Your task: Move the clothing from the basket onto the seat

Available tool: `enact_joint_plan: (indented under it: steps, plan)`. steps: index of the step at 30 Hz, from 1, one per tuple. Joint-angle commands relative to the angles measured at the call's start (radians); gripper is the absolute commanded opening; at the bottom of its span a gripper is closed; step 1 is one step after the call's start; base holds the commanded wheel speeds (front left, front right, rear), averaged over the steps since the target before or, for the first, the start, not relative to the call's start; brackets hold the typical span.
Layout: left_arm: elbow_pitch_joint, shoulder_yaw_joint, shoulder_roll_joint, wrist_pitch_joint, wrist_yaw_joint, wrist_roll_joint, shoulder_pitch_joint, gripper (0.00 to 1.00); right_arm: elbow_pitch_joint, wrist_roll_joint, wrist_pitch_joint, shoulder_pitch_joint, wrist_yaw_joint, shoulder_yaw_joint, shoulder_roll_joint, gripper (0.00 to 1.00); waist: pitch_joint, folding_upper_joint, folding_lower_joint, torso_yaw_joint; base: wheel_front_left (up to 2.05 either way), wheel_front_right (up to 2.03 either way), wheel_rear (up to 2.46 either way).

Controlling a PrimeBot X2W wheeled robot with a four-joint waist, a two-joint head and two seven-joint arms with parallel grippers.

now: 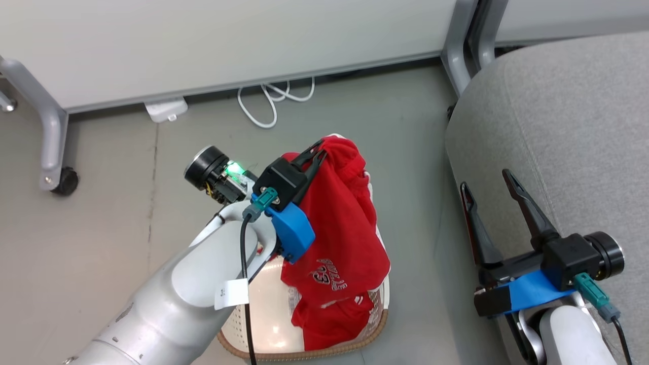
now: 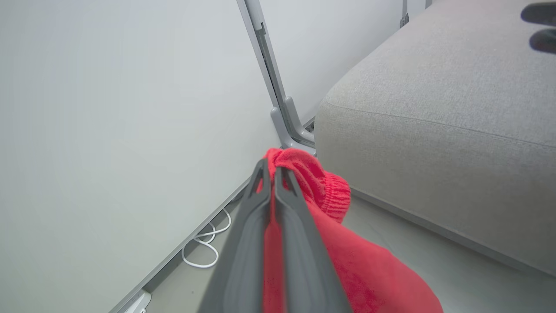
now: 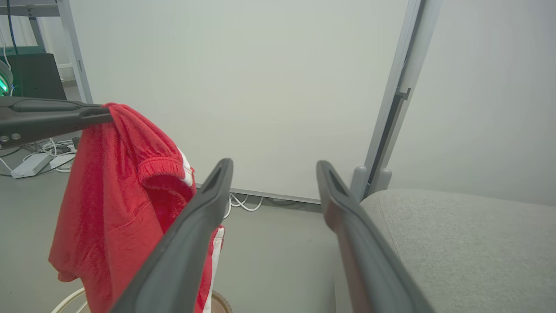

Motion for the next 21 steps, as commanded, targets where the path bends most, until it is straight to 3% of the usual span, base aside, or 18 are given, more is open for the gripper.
enact_joint_plan:
  steps: [1, 21]
  plan:
    - [-0.014, 0.017, 0.000, -0.005, 0.005, 0.009, 0.013, 0.00, 0.004, 0.005, -0.004, 0.018, 0.000, -0.002, 0.000, 1.00, -0.029, -0.0001, 0.0002, 0.003, 0.00, 0.00, 0.00]
    - [-0.155, 0.134, -0.050, -0.005, -0.009, 0.068, 0.047, 0.00, 0.020, 0.014, -0.004, 0.126, 0.000, 0.003, 0.011, 1.00, -0.180, -0.0001, 0.0002, 0.019, 0.00, 0.00, 0.00]
